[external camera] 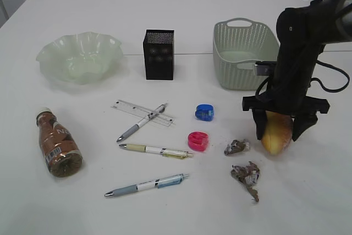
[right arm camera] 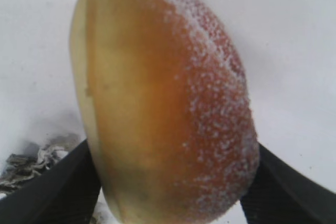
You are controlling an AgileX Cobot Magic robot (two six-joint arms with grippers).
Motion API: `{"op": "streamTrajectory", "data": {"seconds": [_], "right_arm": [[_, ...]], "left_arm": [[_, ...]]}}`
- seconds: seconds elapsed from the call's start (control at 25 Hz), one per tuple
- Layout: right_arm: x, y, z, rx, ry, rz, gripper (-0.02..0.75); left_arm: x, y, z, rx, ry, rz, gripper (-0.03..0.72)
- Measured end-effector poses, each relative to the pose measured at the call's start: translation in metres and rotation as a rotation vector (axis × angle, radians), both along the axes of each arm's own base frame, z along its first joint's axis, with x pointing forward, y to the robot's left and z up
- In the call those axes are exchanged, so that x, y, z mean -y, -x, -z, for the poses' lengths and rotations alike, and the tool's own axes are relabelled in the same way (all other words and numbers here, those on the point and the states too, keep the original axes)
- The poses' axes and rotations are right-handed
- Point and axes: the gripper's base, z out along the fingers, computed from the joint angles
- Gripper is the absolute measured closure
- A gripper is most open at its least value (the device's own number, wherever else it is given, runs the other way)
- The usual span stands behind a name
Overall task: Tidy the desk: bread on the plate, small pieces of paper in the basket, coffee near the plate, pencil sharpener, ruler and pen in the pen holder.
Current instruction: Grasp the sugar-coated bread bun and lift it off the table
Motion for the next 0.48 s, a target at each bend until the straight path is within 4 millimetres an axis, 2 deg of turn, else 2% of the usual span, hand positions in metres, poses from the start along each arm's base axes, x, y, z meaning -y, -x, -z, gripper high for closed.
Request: {"op": "streamTrajectory", "data": {"seconds": [0.08, 0.28, 0.48], "right_arm": [[-0.0005, -0.0002, 0.0000, 0.002, -0.005, 0.004, 0.229], [-0.0005, -0.0002, -0.0001, 0.002, -0.005, 0.004, 0.409], [-0.0004, 0.0001, -0.0002, -0.002, -0.004, 0.004, 0.456]], "left_arm": [[0.0000, 0.0000, 0.0000, 0.000, 0.000, 0.000, 0.103], [0.0000, 0.0000, 0.0000, 0.000, 0.000, 0.000, 0.104], [0.0000, 0.0000, 0.0000, 0.000, 0.000, 0.000, 0.104]]}}
